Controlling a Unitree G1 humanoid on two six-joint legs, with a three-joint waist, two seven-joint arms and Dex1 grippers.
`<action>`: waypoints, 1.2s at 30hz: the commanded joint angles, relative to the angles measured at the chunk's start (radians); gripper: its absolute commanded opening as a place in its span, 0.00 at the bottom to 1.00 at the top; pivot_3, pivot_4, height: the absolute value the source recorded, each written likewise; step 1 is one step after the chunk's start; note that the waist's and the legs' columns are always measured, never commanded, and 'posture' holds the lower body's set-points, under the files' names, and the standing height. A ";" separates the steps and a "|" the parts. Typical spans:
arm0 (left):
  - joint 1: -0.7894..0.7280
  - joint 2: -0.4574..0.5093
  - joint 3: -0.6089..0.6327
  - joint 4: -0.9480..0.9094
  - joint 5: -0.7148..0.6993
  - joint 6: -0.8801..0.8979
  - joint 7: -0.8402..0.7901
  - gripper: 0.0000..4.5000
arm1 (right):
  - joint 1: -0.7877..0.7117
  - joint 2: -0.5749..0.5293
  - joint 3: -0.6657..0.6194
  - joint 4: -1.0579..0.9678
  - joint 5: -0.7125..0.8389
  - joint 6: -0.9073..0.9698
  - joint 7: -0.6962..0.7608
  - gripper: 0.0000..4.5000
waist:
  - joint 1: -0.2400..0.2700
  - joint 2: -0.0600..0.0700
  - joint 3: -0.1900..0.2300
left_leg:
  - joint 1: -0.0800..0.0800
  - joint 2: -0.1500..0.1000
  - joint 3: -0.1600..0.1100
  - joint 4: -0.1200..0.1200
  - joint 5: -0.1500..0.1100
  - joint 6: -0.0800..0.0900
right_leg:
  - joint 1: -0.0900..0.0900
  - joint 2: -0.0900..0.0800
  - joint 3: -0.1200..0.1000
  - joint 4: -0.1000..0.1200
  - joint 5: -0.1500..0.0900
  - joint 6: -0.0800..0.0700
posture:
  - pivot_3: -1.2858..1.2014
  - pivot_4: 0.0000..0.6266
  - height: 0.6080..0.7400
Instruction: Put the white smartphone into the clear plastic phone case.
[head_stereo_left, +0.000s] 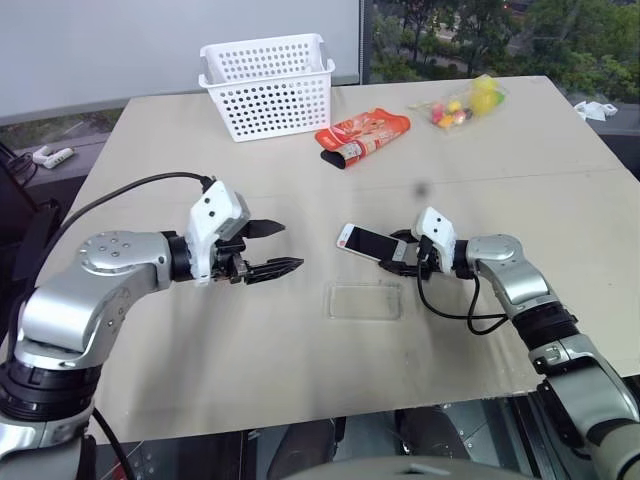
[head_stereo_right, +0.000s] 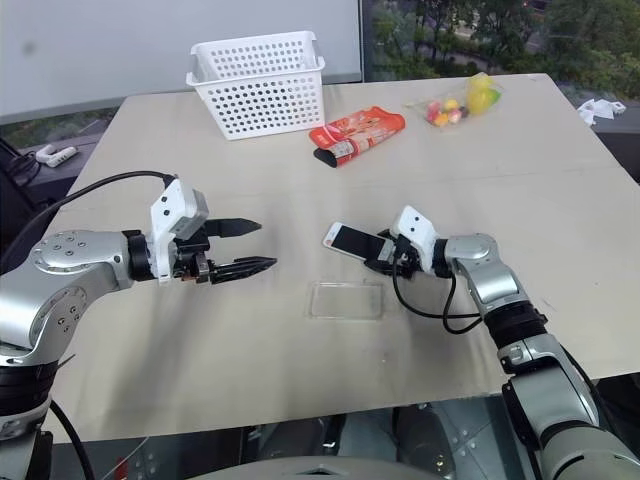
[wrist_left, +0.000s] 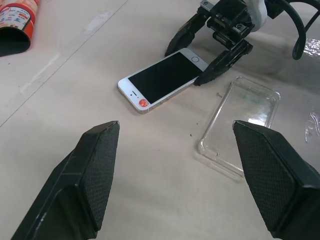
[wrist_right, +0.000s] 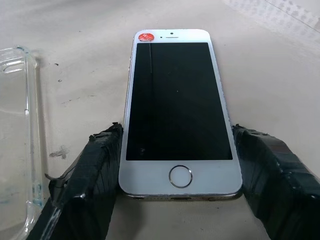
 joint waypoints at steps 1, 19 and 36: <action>0.001 0.017 0.037 -0.011 0.005 -0.024 -0.005 0.83 | 0.027 -0.016 0.005 -0.017 -0.016 0.007 0.014 0.66 | 0.000 0.000 0.000 | 0.000 0.000 0.000 0.000 0.000 0.000 | 0.000 0.000 0.000 0.000 0.000 0.000 | 0.52 0.24 1.00; -0.088 -0.038 -0.049 0.030 0.002 -0.021 -0.030 0.83 | 0.210 -0.296 -0.069 -0.605 0.224 0.234 0.247 0.66 | 0.018 0.001 0.003 | -0.004 0.000 0.000 -0.001 -0.002 0.003 | -0.003 -0.001 0.000 -0.002 0.000 0.000 | 0.52 0.24 1.00; -0.167 -0.042 -0.303 0.084 0.171 -0.185 -0.215 0.83 | 0.261 -0.306 0.019 -0.561 0.104 0.098 0.225 0.66 | 0.023 0.001 0.003 | -0.004 0.000 0.001 0.000 0.000 0.000 | -0.002 -0.001 0.000 -0.002 0.000 0.000 | 0.52 0.24 1.00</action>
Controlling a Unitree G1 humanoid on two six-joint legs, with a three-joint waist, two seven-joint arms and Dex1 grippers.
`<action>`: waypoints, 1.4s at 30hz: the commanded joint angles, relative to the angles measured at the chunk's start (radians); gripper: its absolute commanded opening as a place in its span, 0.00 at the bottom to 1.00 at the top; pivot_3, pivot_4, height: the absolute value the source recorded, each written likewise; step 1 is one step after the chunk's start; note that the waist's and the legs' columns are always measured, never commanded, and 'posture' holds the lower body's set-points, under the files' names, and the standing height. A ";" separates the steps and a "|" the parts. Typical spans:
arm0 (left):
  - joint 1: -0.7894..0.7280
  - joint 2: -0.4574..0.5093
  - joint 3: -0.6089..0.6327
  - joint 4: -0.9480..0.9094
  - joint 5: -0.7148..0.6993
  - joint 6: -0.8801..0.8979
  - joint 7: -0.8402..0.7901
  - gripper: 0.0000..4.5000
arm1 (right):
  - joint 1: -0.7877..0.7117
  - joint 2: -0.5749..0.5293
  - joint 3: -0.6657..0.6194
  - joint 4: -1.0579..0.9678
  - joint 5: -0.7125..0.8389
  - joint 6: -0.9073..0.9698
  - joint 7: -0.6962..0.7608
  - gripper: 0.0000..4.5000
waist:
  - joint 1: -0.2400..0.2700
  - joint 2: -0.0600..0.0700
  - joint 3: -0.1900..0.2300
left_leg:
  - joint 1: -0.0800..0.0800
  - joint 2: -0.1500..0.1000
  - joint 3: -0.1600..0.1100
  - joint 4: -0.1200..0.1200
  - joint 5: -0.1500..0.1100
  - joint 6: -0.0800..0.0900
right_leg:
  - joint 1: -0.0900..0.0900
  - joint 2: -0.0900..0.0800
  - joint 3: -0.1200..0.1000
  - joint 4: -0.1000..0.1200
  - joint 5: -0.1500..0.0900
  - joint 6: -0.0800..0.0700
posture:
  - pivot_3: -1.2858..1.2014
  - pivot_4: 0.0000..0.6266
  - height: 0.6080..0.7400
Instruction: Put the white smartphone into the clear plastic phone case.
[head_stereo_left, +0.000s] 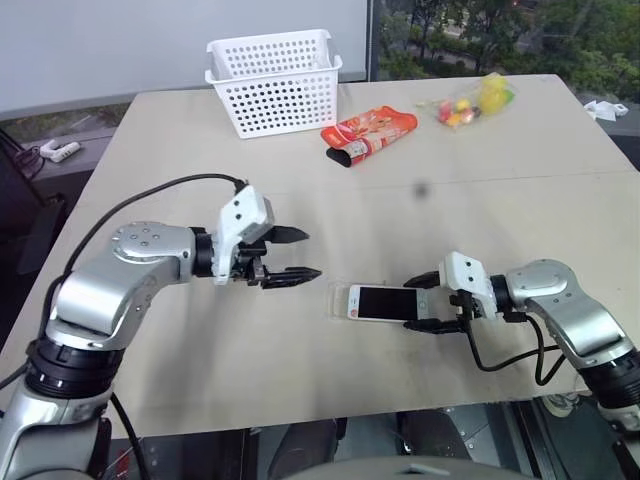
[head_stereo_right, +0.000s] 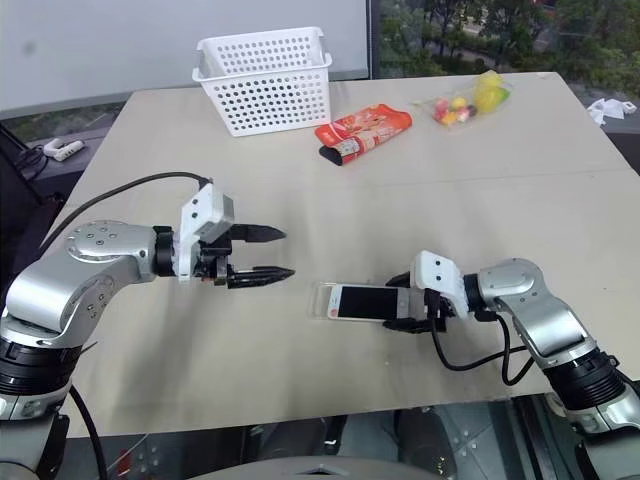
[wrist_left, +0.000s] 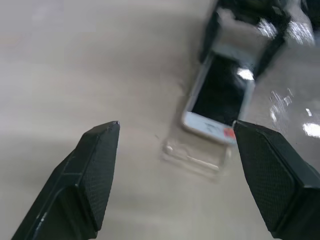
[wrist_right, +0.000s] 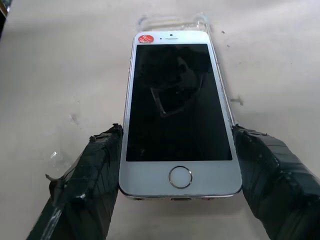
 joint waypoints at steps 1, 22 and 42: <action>-0.061 -0.053 -0.111 0.040 0.089 -0.102 -0.048 0.83 | -0.022 -0.006 0.003 0.016 -0.016 -0.039 0.013 0.66 | 0.002 0.000 0.000 | 0.000 0.000 0.000 0.000 0.000 0.000 | 0.000 0.000 0.000 0.000 0.000 0.000 | 0.52 0.24 1.00; -0.143 -0.301 -0.347 0.282 0.296 -0.282 -0.148 0.01 | -0.024 -0.006 0.012 0.029 -0.034 -0.042 -0.010 0.66 | -0.002 -0.001 0.000 | 0.000 0.000 0.000 0.003 0.001 -0.001 | 0.001 0.001 -0.001 0.001 0.000 0.000 | 0.52 0.24 1.00; -0.061 -0.361 -0.397 0.361 0.406 -0.339 -0.108 0.01 | -0.105 -0.033 0.028 -0.018 -0.004 0.192 0.021 0.66 | 0.002 -0.001 -0.003 | 0.002 0.000 -0.002 0.004 0.000 0.001 | 0.005 0.000 -0.003 0.001 0.000 0.001 | 0.52 0.24 1.00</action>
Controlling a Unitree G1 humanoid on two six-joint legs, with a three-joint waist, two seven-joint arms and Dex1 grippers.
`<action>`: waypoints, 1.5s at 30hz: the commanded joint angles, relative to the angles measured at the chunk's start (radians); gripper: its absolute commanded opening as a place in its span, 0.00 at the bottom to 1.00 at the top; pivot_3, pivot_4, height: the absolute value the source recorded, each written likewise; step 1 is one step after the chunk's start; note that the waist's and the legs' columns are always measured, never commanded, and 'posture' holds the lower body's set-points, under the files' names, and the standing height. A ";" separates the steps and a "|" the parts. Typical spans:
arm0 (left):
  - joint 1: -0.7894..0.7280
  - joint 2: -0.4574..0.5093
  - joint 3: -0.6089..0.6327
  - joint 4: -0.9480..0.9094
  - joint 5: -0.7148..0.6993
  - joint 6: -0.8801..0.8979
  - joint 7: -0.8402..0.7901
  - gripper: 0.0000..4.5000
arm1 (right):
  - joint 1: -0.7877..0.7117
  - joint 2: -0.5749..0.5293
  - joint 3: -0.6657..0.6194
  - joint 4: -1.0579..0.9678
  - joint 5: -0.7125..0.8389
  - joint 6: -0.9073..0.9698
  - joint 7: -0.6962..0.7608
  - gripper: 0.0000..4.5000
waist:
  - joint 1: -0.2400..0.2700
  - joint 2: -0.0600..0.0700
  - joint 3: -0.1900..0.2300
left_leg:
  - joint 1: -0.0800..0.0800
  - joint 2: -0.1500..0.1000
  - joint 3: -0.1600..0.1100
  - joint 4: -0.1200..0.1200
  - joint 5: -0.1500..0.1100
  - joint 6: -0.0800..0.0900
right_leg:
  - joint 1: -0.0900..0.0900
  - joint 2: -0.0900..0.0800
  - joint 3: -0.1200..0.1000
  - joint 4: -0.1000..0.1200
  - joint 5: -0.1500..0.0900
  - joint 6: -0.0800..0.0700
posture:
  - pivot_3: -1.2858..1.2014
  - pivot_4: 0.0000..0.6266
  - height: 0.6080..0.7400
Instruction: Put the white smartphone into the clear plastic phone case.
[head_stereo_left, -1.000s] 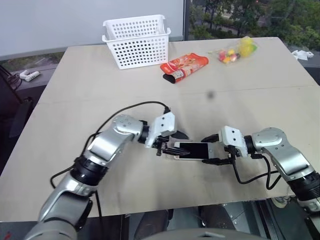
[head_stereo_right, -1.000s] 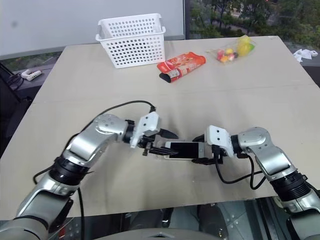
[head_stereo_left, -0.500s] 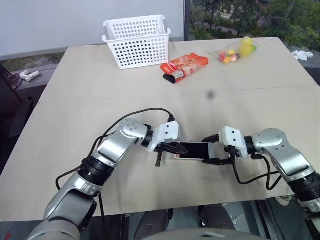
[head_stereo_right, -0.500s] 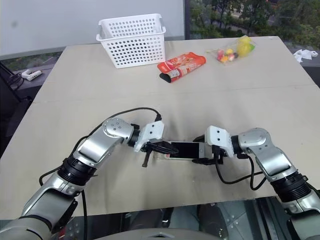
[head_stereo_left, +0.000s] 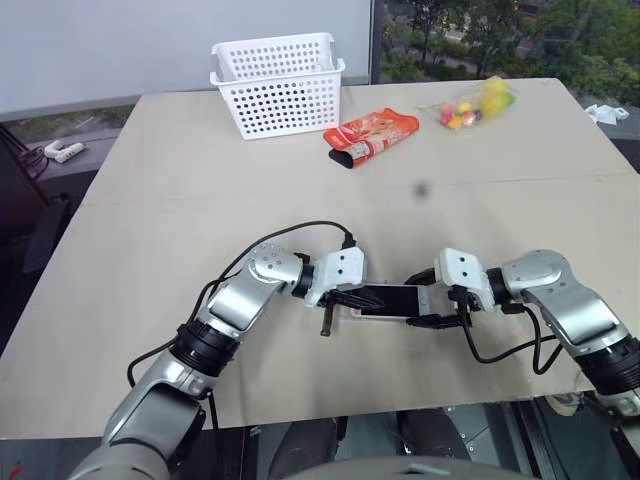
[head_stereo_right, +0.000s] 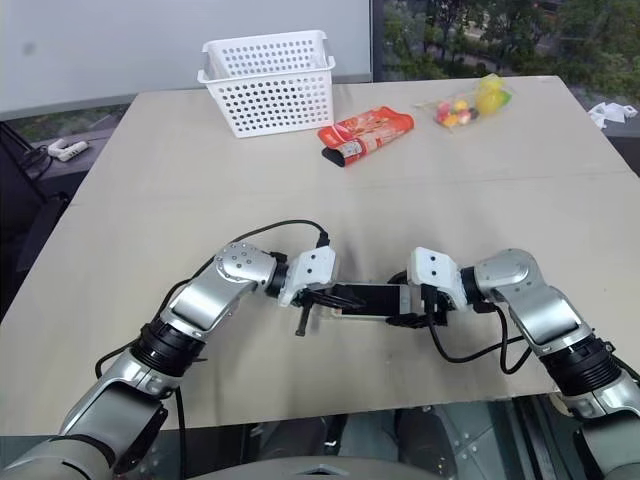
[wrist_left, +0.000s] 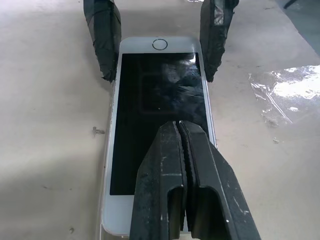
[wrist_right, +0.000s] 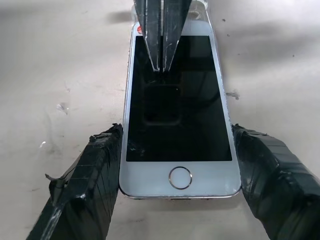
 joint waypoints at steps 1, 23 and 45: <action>0.039 0.013 -0.056 0.028 0.059 0.020 -0.002 0.01 | -0.027 -0.017 -0.015 -0.036 0.028 0.087 0.006 0.66 | 0.000 0.000 0.000 | 0.000 0.000 0.000 0.000 0.000 0.000 | 0.000 0.000 0.000 0.000 0.000 0.000 | 0.52 0.24 1.00; 0.063 0.029 0.007 -0.081 0.019 0.074 0.016 0.01 | 0.002 -0.112 -0.039 -0.116 0.017 0.065 -0.013 0.66 | 0.000 0.000 -0.001 | -0.001 -0.001 -0.001 0.000 -0.002 0.003 | 0.000 -0.001 -0.002 0.000 0.000 0.000 | 0.52 0.24 1.00; 0.091 0.025 -0.039 -0.029 0.077 0.063 0.041 0.00 | -0.001 -0.036 -0.027 -0.118 0.002 0.033 -0.044 0.99 | -0.001 0.001 -0.002 | 0.001 -0.001 -0.002 0.001 -0.002 0.003 | 0.003 -0.001 -0.002 -0.001 0.000 0.000 | 0.52 0.24 1.00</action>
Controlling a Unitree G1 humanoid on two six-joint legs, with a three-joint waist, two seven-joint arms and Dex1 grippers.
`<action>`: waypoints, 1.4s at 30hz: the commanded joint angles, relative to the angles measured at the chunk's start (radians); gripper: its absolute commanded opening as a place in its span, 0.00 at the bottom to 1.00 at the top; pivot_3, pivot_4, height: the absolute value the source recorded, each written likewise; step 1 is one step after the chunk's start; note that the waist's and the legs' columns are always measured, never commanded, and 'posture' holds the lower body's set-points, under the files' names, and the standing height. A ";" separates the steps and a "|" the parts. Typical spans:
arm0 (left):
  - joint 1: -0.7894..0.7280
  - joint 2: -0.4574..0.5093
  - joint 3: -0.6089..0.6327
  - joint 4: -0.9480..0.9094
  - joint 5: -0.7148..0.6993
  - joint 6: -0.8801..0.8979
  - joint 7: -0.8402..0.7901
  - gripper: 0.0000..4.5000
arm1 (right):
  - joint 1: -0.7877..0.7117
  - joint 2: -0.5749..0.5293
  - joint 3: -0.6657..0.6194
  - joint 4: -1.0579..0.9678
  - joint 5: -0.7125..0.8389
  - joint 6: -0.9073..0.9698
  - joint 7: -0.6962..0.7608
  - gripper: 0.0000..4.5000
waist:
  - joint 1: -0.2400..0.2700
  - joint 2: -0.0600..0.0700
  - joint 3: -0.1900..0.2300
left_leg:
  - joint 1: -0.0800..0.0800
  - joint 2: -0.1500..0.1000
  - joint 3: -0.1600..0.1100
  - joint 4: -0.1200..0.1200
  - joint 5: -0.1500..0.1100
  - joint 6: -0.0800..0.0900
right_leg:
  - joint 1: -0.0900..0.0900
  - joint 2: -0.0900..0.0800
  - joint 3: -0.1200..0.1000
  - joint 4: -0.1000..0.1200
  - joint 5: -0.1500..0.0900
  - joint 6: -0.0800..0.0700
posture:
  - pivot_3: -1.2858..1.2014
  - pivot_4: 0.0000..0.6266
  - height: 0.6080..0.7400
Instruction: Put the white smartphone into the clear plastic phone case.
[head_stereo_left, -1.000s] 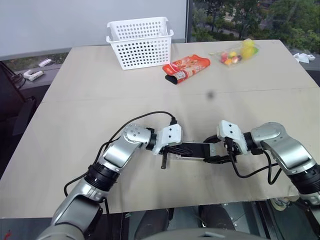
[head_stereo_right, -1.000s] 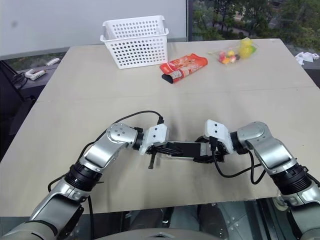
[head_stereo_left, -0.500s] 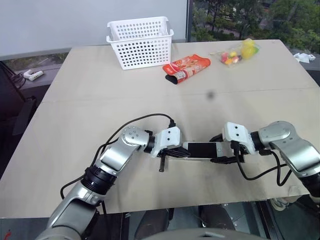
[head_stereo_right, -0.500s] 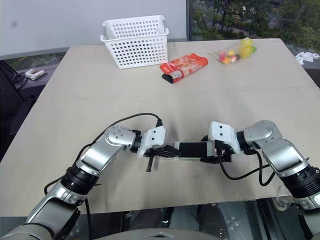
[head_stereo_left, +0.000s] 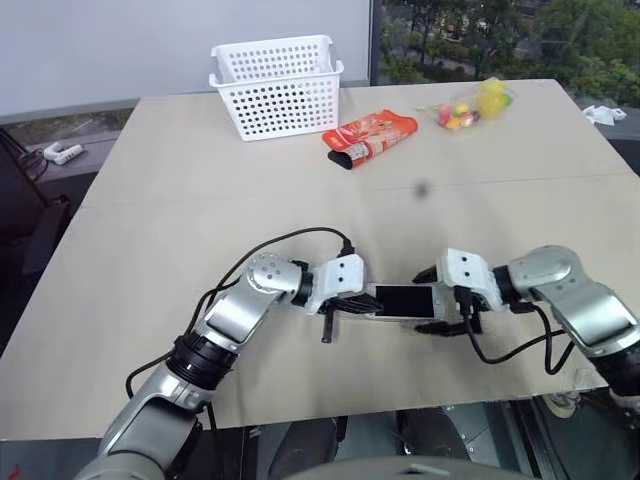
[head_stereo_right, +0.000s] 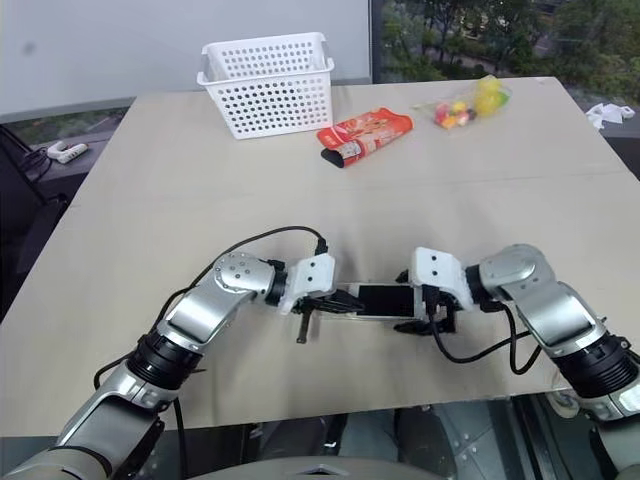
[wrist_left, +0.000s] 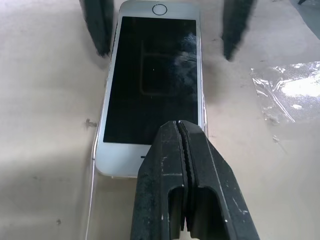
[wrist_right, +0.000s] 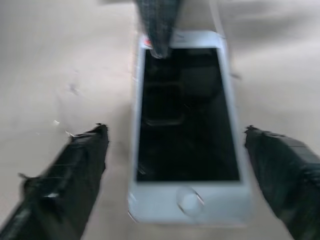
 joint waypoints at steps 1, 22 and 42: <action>0.040 0.021 -0.047 0.033 0.045 0.031 0.000 0.00 | -0.020 0.029 -0.062 -0.017 0.037 -0.010 -0.034 0.99 | 0.002 0.000 0.000 | 0.000 0.000 0.000 0.000 0.000 0.000 | 0.000 0.000 0.000 0.000 0.000 0.000 | 0.52 0.24 1.00; 0.081 0.205 0.320 -0.113 -0.173 0.223 0.046 0.00 | 0.082 -0.245 -0.141 -0.085 0.012 0.044 -0.023 0.01 | -0.001 0.001 0.001 | -0.002 0.000 -0.001 -0.001 0.000 0.000 | -0.002 0.000 -0.002 -0.001 0.000 0.000 | 0.52 0.24 1.00; 0.064 0.075 0.087 -0.099 -0.083 0.207 0.065 0.00 | -0.055 -0.096 0.080 -0.134 -0.120 0.110 -0.049 0.01 | 0.004 0.001 0.001 | -0.003 0.000 -0.001 -0.001 0.000 0.000 | -0.003 -0.001 -0.001 -0.001 0.000 0.000 | 0.52 0.24 1.00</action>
